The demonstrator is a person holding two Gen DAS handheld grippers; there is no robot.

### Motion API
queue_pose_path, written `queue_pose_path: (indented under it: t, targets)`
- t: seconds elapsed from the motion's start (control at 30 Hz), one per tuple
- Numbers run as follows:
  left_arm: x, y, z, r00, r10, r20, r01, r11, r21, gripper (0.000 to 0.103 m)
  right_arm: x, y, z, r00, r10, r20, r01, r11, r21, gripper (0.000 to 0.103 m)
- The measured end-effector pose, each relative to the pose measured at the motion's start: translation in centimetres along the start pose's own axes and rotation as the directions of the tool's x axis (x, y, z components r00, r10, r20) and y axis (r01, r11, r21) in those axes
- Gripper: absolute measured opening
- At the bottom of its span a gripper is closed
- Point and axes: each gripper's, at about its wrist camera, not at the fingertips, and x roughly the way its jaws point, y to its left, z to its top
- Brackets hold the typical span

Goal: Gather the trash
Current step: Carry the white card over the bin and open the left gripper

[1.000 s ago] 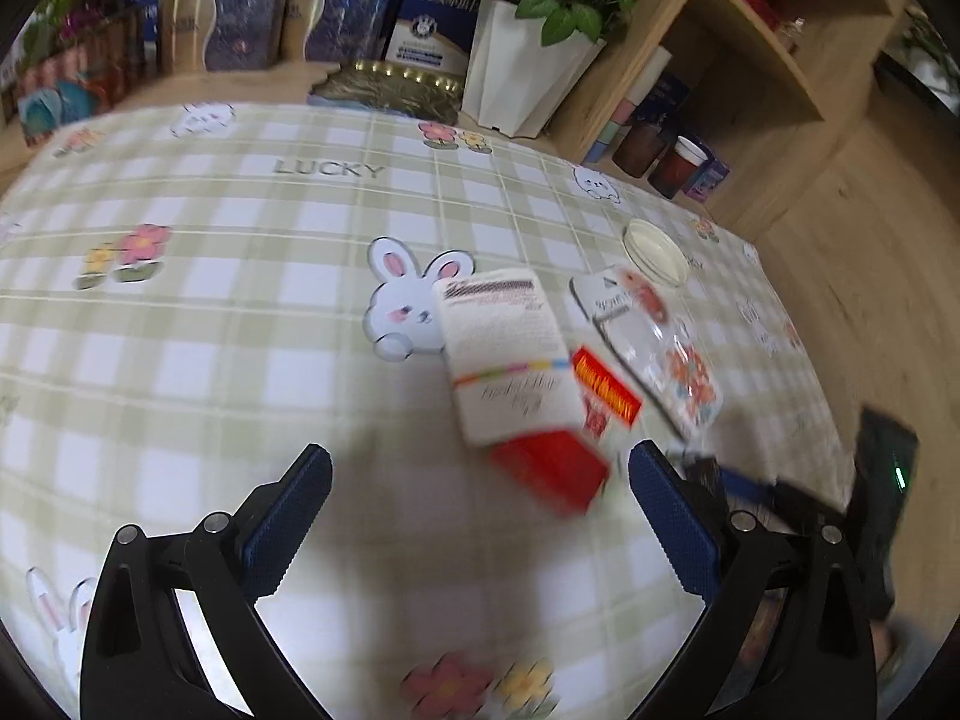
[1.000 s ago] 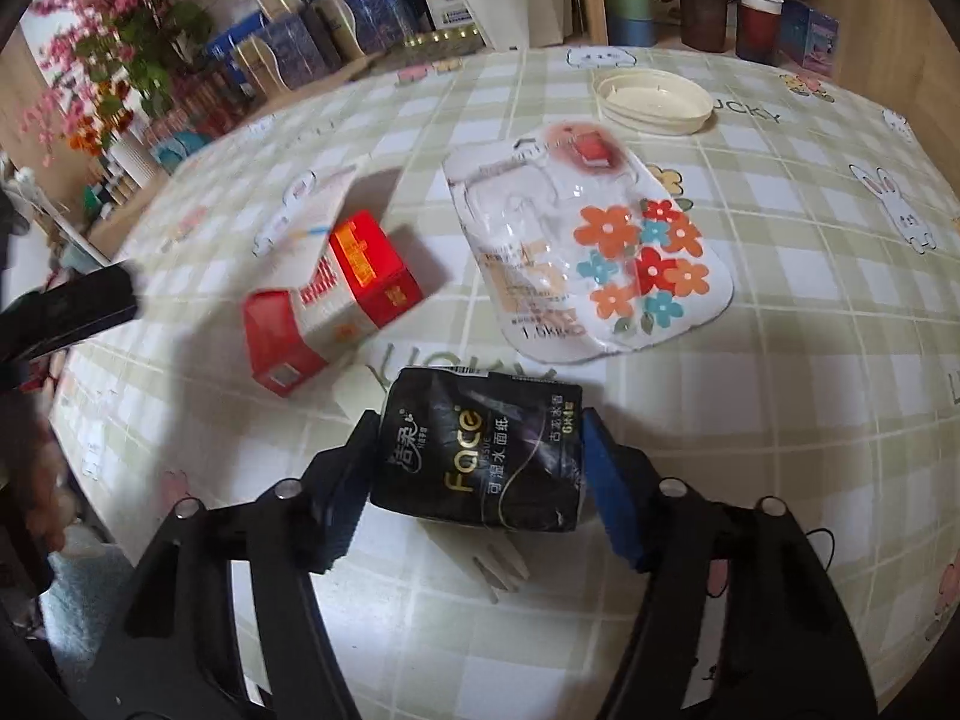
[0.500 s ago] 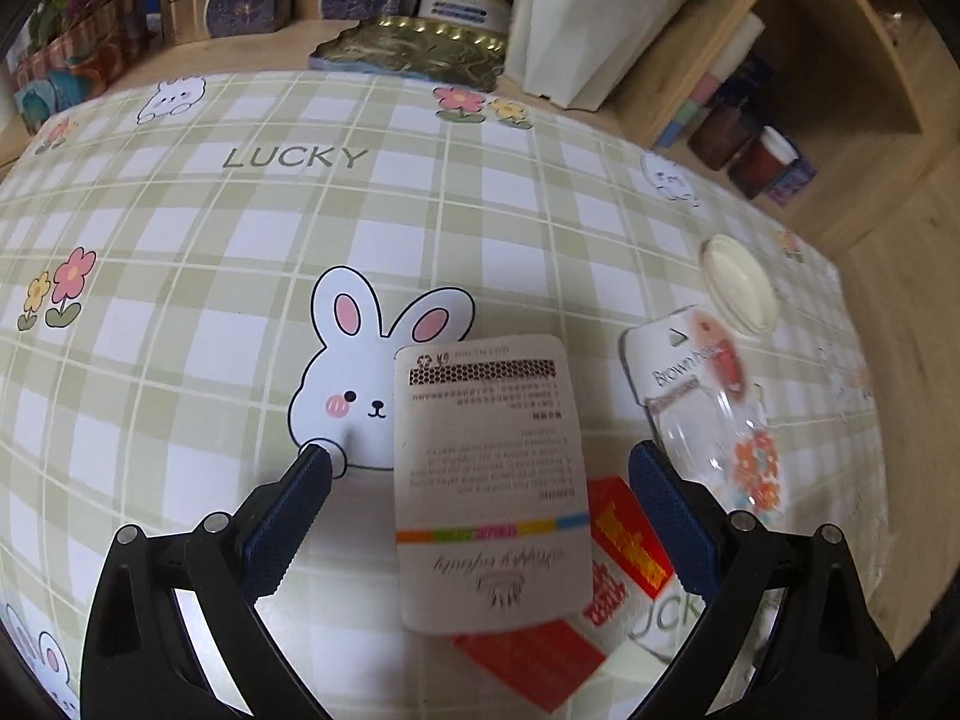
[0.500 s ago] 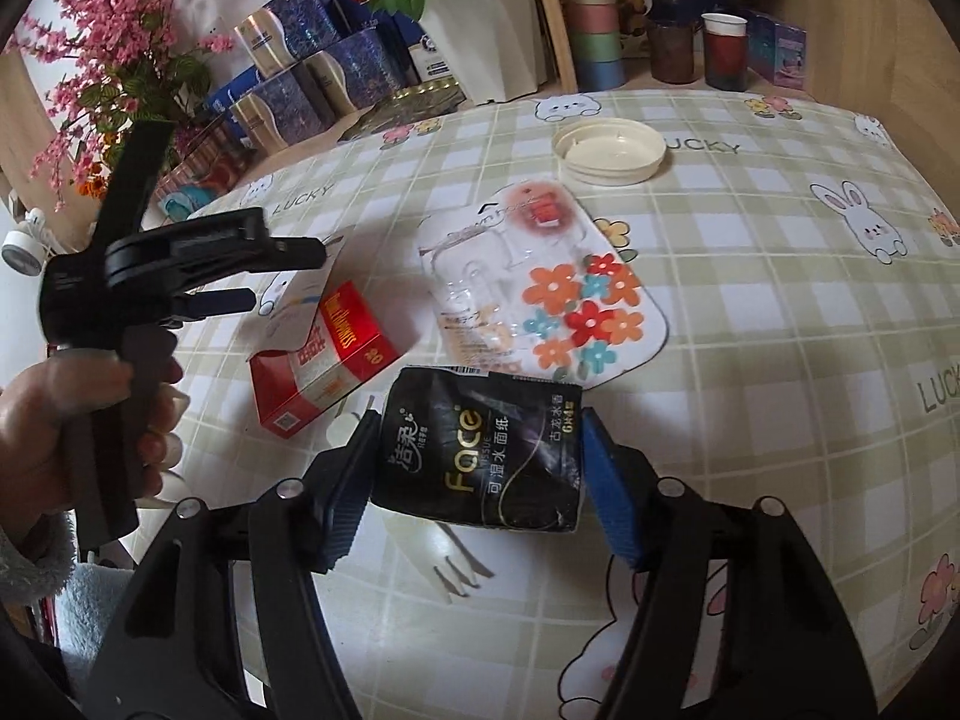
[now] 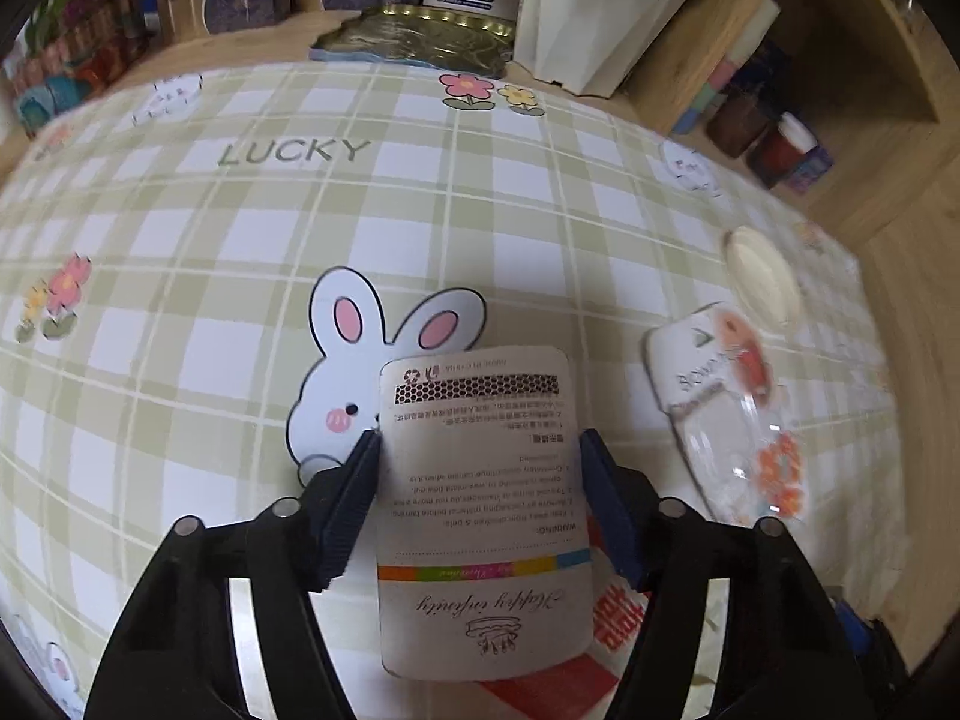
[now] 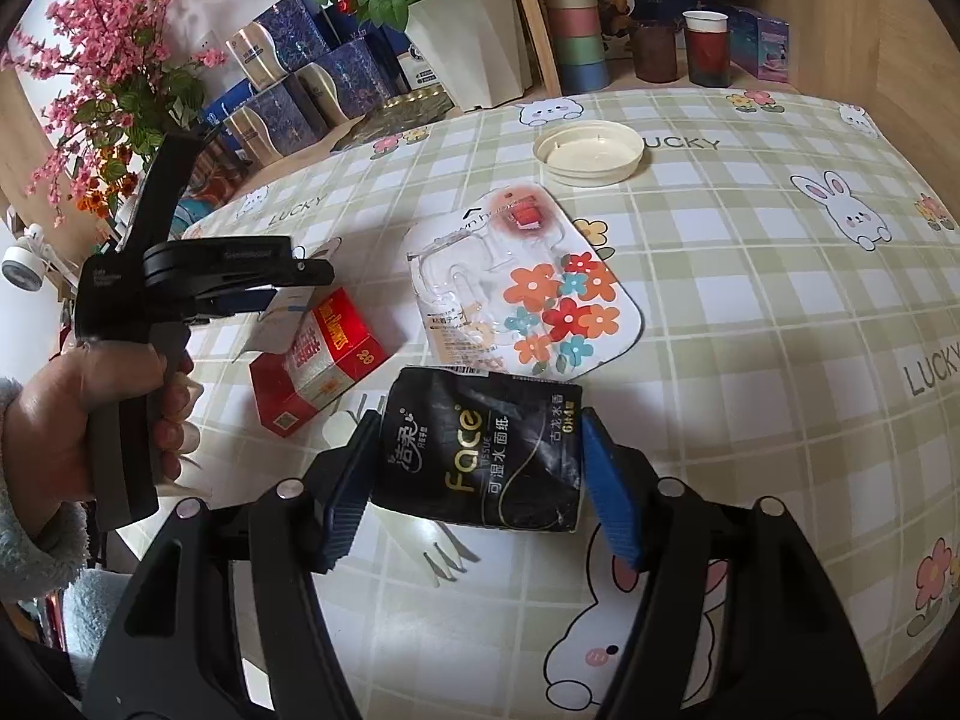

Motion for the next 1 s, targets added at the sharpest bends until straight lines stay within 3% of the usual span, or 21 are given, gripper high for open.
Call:
queue_pose_path:
  t: [0.23,0.4,0.63,1.0]
  targets:
    - [-3.2,1.7,-0.8,0.998,-0.048,0.038,0.047,0.999,0.017,0.059,-1.5,0.5,0.0,1.000,0.002,0.022,-0.002,1.000,0.000,0.065]
    - [-7.6,2.5,-2.7,0.993,-0.073,0.091,0.069,0.996,0.053,0.059,-2.8,1.1,-0.3,0.999,0.003,0.034,-0.003,1.000,-0.017,0.065]
    - [-13.0,2.9,-7.8,0.985,-0.136,0.109,0.122,0.985,0.123,0.060,-5.0,2.7,-1.3,0.999,0.013,0.048,-0.011,0.999,-0.050,0.065]
    - [-18.1,2.5,-17.1,0.973,-0.190,0.133,0.156,0.960,0.233,0.062,-8.1,4.7,-4.2,0.998,0.049,0.044,-0.047,0.997,-0.060,0.065]
